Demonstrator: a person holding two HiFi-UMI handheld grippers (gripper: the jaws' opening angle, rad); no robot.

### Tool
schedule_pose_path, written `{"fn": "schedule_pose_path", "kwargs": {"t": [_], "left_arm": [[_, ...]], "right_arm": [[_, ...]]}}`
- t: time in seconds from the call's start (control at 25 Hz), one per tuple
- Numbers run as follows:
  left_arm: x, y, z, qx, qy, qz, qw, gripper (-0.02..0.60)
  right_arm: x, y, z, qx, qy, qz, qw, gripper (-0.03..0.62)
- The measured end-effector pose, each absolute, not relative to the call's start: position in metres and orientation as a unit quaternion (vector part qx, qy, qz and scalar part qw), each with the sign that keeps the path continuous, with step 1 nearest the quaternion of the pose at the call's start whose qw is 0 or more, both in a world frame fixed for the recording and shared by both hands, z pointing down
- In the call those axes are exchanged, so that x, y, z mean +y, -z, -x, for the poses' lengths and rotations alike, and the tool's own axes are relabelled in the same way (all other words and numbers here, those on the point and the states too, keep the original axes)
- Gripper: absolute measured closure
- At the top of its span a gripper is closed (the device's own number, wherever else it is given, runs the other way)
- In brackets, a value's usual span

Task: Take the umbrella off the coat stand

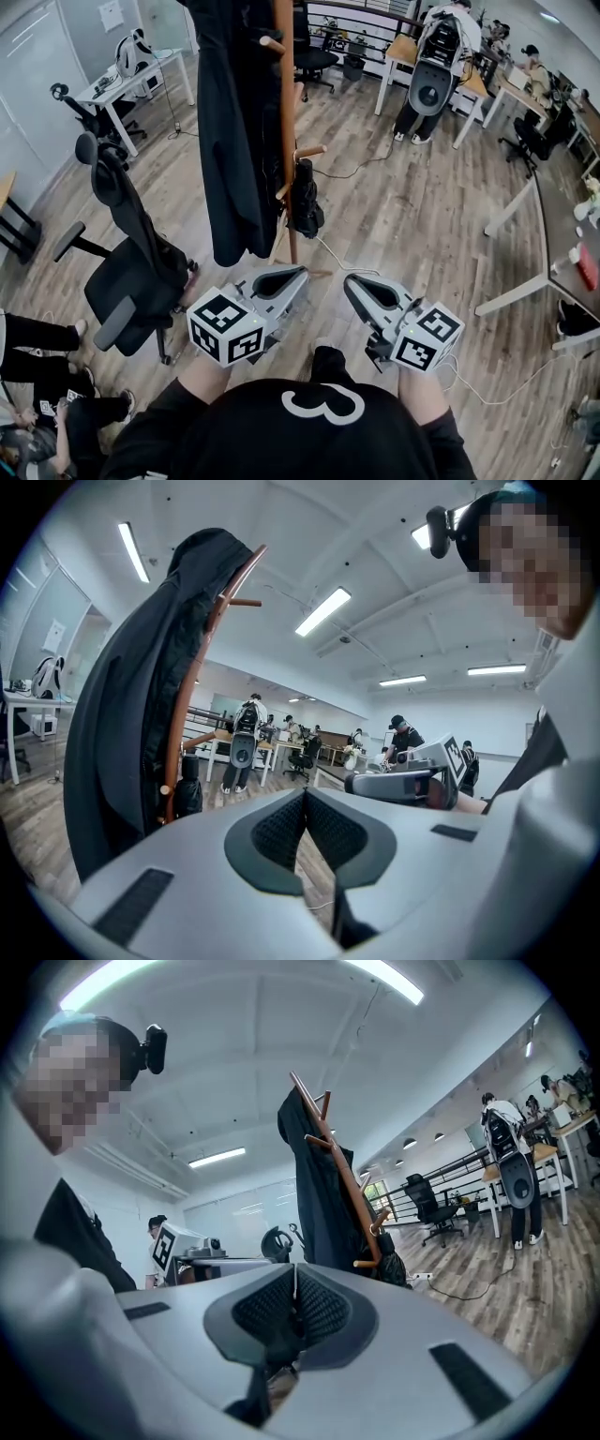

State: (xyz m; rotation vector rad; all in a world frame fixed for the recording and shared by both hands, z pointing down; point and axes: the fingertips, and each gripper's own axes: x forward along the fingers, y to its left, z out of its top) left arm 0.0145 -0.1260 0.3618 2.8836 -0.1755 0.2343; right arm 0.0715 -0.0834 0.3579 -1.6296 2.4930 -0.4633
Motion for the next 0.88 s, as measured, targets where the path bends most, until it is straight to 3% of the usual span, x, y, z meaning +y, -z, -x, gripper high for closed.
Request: {"fn": "schedule_pose_path", "kwargs": {"t": [0.88], "left_arm": [[-0.250,-0.378,-0.091,-0.168,-0.090,-0.971,0.145,0.566]], "right_arm": [[-0.228,-0.369,-0.168,0.863,0.166,0.474,0.049,0.567]]}}
